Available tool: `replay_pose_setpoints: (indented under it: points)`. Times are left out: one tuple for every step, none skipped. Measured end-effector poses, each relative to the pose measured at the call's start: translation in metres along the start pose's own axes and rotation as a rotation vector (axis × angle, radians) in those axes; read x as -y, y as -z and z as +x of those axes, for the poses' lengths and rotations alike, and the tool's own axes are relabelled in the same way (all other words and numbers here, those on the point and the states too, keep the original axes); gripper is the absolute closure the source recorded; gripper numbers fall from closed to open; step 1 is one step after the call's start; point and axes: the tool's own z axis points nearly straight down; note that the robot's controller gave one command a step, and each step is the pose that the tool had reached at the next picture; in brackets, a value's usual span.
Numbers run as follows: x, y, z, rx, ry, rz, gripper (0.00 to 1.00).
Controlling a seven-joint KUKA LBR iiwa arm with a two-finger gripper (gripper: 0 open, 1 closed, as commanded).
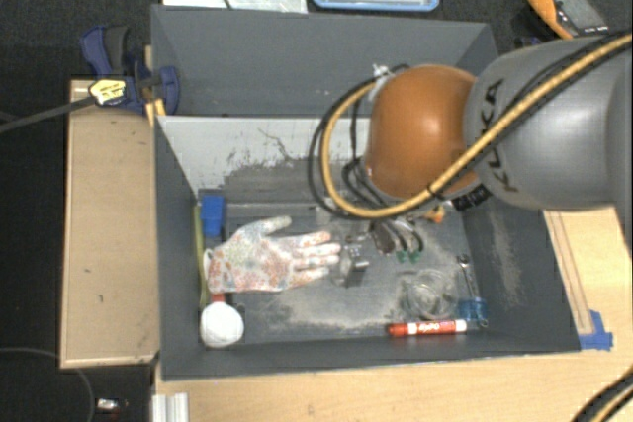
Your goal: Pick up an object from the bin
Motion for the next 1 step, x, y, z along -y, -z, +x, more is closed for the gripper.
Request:
replay_pose_setpoints:
  points:
    - [-0.0378, -0.0088, -0.0154, 0.009, 0.039, 0.001, 0.00]
